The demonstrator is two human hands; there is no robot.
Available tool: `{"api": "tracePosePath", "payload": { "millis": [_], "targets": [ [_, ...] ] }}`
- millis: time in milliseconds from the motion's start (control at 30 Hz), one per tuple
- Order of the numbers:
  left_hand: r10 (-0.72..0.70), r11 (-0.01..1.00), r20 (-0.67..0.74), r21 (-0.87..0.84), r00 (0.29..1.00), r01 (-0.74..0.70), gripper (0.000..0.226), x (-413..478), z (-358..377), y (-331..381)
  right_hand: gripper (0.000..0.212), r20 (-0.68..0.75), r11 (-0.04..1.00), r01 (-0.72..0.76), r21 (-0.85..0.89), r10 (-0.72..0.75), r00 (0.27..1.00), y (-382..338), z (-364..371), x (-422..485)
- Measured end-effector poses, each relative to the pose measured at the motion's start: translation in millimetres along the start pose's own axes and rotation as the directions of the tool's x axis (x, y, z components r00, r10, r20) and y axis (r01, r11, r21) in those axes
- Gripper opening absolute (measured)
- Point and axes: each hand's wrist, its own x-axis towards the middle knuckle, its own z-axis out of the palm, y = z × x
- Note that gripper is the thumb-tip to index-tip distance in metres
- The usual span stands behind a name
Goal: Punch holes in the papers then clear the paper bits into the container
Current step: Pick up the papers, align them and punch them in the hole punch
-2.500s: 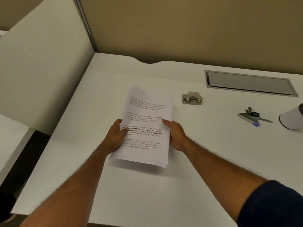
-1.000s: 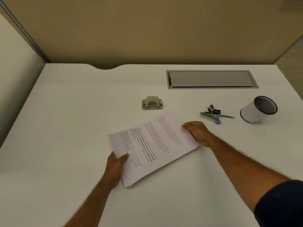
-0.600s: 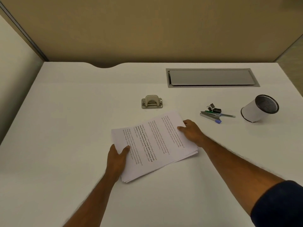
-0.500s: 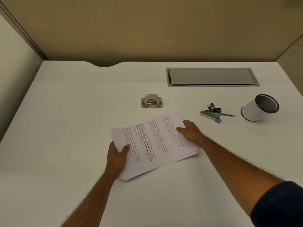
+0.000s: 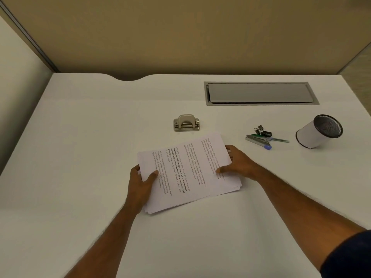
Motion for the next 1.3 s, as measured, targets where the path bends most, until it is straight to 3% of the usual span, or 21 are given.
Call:
{"api": "tracePosePath", "payload": {
  "millis": [133, 300, 600, 800, 1067, 1300],
  "targets": [
    [0.009, 1.000, -0.001, 0.021, 1.000, -0.009, 0.051, 1, 1, -2, 0.141, 0.111, 0.982, 0.051, -0.182, -0.031, 0.993, 9, -2, -13],
    [0.006, 0.999, -0.017, 0.035, 1.000, -0.006, 0.048, 3, 1, -2, 0.157, 0.185, 0.923, 0.145, -0.357, -0.083, 0.979, 14, 2, -25],
    [-0.020, 1.000, 0.015, 0.009, 1.000, 0.020, 0.046, 7, -1, -5, 0.152, 0.159, 0.901, 0.140, -0.411, -0.081, 0.984, 19, 8, -32],
    [-0.047, 0.999, 0.016, 0.012, 0.999, 0.047, 0.046, 9, 0, -5, 0.163, 0.148, 0.890, 0.165, -0.425, -0.111, 0.983, 22, 20, -38],
    [-0.088, 0.996, 0.054, -0.005, 0.995, 0.088, 0.047, 12, 0, -3, 0.154, 0.068, 0.882, 0.198, -0.428, -0.187, 0.980, 25, 29, -40],
    [-0.106, 0.994, 0.068, -0.017, 0.992, 0.108, 0.045, 11, -3, 0, 0.153, 0.001, 0.814, 0.184, -0.551, -0.220, 0.976, 25, 44, -45]
  ]
}}
